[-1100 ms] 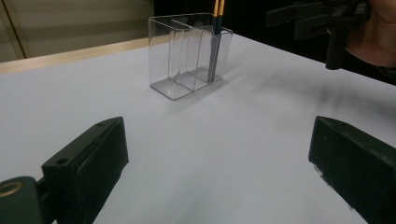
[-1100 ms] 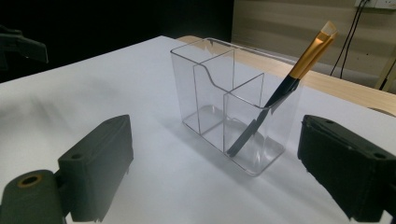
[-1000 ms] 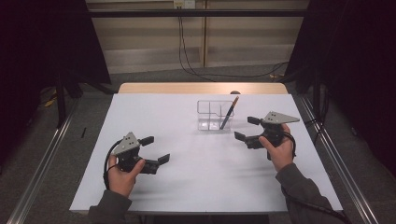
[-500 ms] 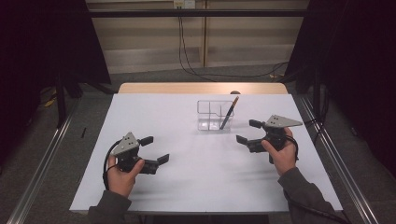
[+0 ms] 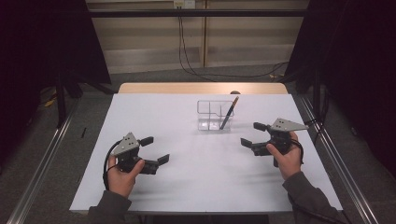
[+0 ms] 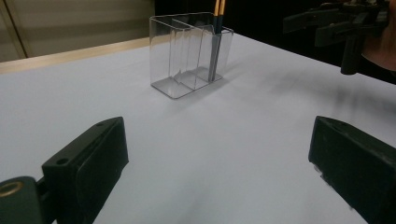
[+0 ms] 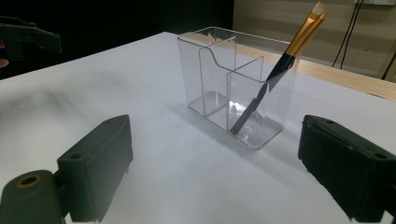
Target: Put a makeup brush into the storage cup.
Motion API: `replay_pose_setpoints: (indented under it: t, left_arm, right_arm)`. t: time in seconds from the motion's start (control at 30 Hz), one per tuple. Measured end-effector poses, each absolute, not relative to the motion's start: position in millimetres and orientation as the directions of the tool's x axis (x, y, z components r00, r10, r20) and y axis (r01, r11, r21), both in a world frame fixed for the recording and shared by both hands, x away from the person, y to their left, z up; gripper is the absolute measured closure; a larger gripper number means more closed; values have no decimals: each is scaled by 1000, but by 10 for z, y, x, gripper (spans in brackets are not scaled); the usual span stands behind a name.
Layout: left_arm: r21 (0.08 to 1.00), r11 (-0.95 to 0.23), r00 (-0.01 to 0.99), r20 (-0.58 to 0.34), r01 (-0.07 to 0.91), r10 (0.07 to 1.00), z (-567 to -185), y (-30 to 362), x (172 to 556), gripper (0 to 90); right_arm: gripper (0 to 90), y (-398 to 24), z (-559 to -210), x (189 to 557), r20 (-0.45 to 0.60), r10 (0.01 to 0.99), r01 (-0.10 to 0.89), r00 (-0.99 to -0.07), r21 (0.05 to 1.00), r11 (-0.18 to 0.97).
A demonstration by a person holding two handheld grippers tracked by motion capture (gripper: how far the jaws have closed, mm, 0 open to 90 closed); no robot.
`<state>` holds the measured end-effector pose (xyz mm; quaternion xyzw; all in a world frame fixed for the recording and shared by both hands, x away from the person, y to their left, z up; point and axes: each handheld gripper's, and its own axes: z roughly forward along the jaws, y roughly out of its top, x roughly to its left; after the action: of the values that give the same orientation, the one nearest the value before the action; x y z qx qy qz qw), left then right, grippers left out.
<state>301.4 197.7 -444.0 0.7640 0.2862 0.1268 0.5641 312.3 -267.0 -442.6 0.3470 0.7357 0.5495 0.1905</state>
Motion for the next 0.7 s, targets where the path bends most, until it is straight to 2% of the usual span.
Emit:
replay_pose_setpoints:
  t: [0.7]
  left_arm:
    - [935,-200,808,-129,292,575,-4440,1977,3017,44]
  right_arm:
    - [96,-2786,-4461,2961,104,720,309,-686,937,160]
